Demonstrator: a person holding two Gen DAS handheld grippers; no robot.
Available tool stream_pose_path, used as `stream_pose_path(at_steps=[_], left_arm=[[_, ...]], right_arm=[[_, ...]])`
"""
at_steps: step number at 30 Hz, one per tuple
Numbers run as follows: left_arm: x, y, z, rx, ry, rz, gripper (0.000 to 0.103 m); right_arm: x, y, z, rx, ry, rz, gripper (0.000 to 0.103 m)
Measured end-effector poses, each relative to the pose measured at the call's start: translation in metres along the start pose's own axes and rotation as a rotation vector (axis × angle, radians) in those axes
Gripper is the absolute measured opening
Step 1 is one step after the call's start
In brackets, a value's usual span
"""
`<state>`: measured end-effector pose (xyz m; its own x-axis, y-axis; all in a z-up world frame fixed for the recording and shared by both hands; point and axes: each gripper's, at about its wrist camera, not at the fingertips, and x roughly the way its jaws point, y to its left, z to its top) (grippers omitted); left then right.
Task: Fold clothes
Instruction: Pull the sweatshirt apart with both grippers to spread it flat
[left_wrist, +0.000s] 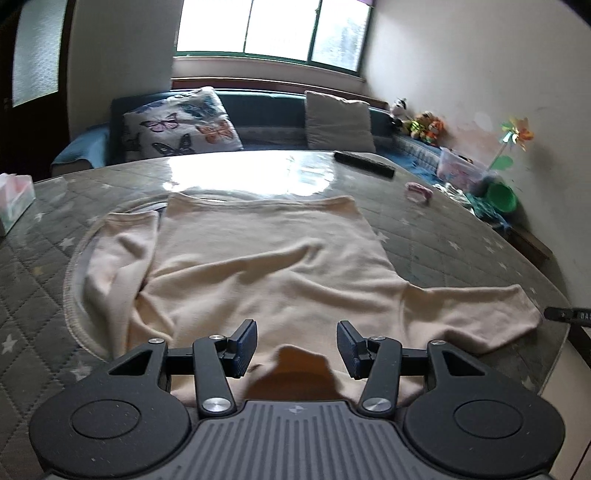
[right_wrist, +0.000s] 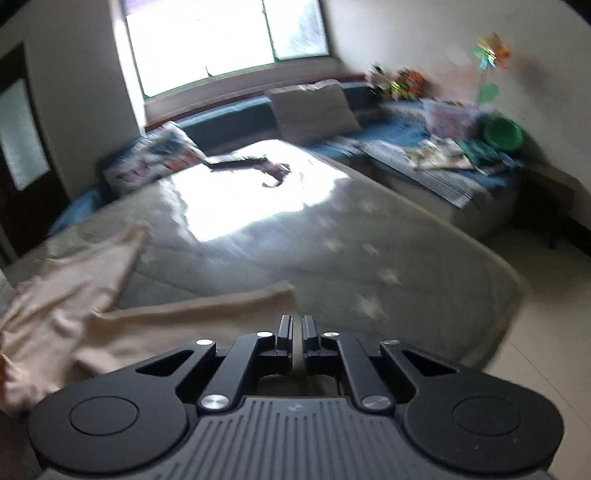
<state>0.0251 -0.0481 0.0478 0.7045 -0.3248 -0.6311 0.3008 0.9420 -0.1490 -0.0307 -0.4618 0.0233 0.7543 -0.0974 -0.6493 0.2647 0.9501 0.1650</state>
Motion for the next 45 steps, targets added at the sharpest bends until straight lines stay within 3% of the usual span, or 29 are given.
stream_pose_path(at_steps=[3, 9, 12, 13, 17, 25, 30, 33, 34, 35, 39, 41, 45], left_arm=[[-0.001, -0.003, -0.002, 0.010, 0.007, -0.008, 0.051], [-0.001, -0.003, -0.007, 0.016, 0.023, -0.007, 0.051], [0.000, -0.002, -0.010, 0.019, 0.031, -0.008, 0.051], [0.001, -0.002, -0.011, 0.021, 0.035, -0.007, 0.051], [0.003, -0.003, -0.012, 0.032, 0.043, -0.018, 0.051], [0.004, -0.008, -0.014, 0.052, 0.054, -0.029, 0.051], [-0.001, -0.012, -0.008, 0.069, 0.030, -0.043, 0.051], [0.002, -0.020, -0.004, 0.098, 0.022, -0.082, 0.051], [0.005, -0.024, -0.003, 0.110, 0.026, -0.092, 0.051], [0.008, -0.027, -0.003, 0.121, 0.032, -0.100, 0.051], [0.026, -0.040, -0.008, 0.163, 0.079, -0.122, 0.049], [0.034, -0.045, -0.011, 0.179, 0.107, -0.139, 0.049], [0.042, -0.056, -0.018, 0.208, 0.142, -0.173, 0.043]], right_arm=[[0.002, -0.001, 0.002, -0.002, -0.010, 0.008, 0.008], [0.028, 0.013, 0.015, -0.051, 0.002, 0.078, 0.025], [0.043, 0.020, 0.016, -0.086, 0.019, 0.083, 0.026], [0.046, 0.023, 0.016, -0.098, 0.021, 0.091, 0.025], [0.054, 0.028, 0.018, -0.143, 0.012, 0.070, 0.002], [0.076, 0.026, 0.036, -0.160, 0.010, 0.030, 0.000], [0.069, 0.021, 0.037, -0.132, 0.008, 0.060, 0.007], [0.065, 0.019, 0.037, -0.126, 0.027, 0.104, 0.024], [0.065, 0.019, 0.036, -0.133, 0.031, 0.110, 0.035], [0.065, 0.020, 0.035, -0.142, 0.033, 0.108, 0.036], [0.070, 0.021, 0.032, -0.155, 0.047, 0.112, 0.033], [0.070, 0.025, 0.031, -0.187, 0.034, 0.089, 0.016], [0.075, 0.025, 0.034, -0.184, 0.022, 0.064, 0.009]])
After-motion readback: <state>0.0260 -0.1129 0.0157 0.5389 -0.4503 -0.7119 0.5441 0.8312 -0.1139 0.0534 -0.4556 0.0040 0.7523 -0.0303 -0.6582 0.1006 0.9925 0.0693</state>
